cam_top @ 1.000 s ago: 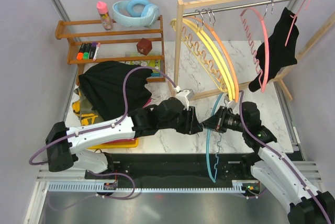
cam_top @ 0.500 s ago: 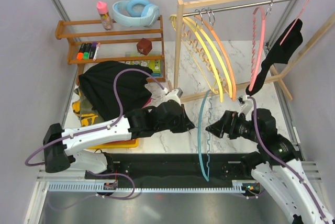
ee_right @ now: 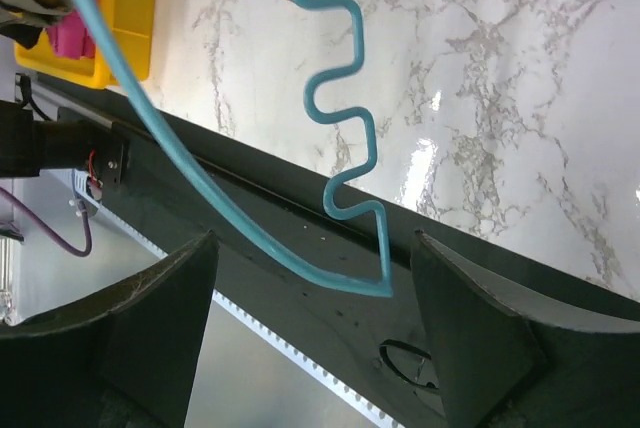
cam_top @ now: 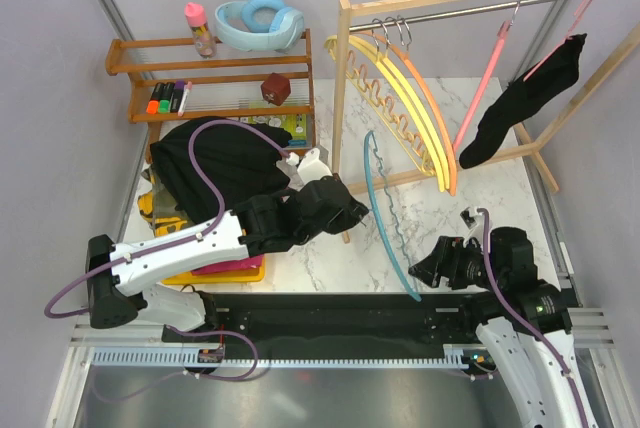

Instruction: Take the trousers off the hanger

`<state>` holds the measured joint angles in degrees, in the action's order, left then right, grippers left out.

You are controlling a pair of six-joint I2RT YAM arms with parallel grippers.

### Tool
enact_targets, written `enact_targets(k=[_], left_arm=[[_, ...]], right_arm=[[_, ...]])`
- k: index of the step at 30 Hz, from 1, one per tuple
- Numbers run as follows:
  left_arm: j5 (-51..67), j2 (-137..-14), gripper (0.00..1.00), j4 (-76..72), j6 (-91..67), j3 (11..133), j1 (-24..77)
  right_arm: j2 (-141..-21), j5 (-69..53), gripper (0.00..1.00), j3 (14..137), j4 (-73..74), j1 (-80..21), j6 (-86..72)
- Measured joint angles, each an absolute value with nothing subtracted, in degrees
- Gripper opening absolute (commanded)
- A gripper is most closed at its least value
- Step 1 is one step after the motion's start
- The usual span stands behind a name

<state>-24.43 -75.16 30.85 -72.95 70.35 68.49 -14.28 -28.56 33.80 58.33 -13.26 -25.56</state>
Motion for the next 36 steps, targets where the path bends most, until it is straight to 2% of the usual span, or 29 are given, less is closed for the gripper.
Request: enact_targets(k=[6, 13, 18, 21, 25, 26, 28, 29, 32, 36], left_arm=[[-26.9, -80.0, 0.02, 32.4, -75.6, 77.0, 68.5], [-28.9, -82.6, 0.02, 34.8, -76.5, 78.9, 68.3], [-29.5, -84.7, 0.02, 36.1, -77.1, 80.7, 67.2], [-29.0, -86.7, 0.02, 37.8, -77.9, 83.1, 65.9], [-27.5, -88.6, 0.02, 39.4, -79.6, 86.9, 64.3], [-26.8, -88.7, 0.02, 39.9, -79.9, 87.9, 64.1], [-25.7, -88.8, 0.02, 40.7, -80.3, 90.0, 63.8], [-25.0, -88.8, 0.02, 40.9, -80.7, 91.2, 63.6], [-23.4, -88.4, 0.02, 40.9, -81.6, 93.1, 63.1], [-21.9, -86.9, 0.02, 41.3, -82.2, 93.3, 62.7]], right_arm=[[-18.2, -28.5, 0.87, 35.1, 60.9, -11.1, -24.0], [-42.7, -13.1, 0.91, 58.8, 63.4, -13.8, -19.9], [-54.1, -5.6, 0.91, 64.2, 60.0, -19.7, -14.6], [-52.6, -5.3, 0.9, 64.2, 59.8, -19.8, -11.7], [-44.4, -8.3, 0.89, 64.1, 58.3, -20.5, -8.9], [-42.5, -10.0, 0.87, 64.0, 57.5, -21.2, -8.5], [-39.4, -13.4, 0.76, 63.8, 56.8, -22.9, -8.1], [-38.7, -15.0, 0.75, 63.5, 56.6, -23.7, -7.9], [-38.7, -19.6, 0.74, 60.3, 55.3, -25.2, -9.1], [-36.7, -18.8, 0.73, 55.9, 56.4, -25.3, -11.3]])
